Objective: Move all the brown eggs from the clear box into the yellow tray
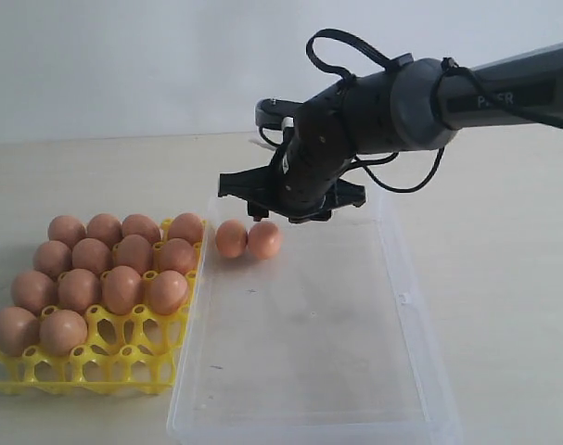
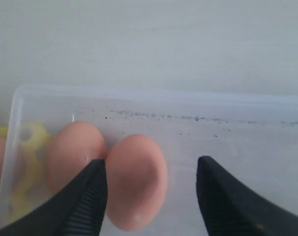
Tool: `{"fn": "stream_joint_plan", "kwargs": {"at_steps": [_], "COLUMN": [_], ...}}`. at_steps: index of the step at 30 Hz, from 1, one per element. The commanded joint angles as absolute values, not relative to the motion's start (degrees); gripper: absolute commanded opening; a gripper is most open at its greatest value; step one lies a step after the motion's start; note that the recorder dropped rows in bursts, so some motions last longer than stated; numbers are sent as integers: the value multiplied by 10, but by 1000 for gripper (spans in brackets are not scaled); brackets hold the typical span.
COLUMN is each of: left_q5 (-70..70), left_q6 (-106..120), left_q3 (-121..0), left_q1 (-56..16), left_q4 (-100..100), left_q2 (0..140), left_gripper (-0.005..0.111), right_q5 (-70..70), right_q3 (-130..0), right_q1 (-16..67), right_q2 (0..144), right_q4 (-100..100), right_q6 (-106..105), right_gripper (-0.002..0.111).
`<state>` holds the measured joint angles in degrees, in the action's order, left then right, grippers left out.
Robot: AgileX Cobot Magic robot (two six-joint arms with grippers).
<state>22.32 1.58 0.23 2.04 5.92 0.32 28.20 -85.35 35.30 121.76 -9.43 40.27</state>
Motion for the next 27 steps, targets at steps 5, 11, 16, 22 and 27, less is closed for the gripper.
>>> {"fn": "stream_joint_plan", "kwargs": {"at_steps": [5,11,16,22,27], "left_q5": [218,218,218,218,218], "left_q6": [13,13,13,13,13], "left_q3": [0,0,0,0,0], "left_q1": [16,16,16,16,16], "left_q4": [58,58,58,58,58], "left_q2": [0,0,0,0,0], "left_gripper": [0,0,0,0,0], "right_q5": [232,252,315,367,486], "right_q3": [-867,-903,-918,-918,-918], "right_q1": [347,347,347,347,377], "right_q2": [1258,1295,1294,1252,1178], "right_q4": [-64,-62,-60,-77,-58], "right_q6": [389,383,345,224,-19], "right_gripper": [53,50,0,14,49]}}
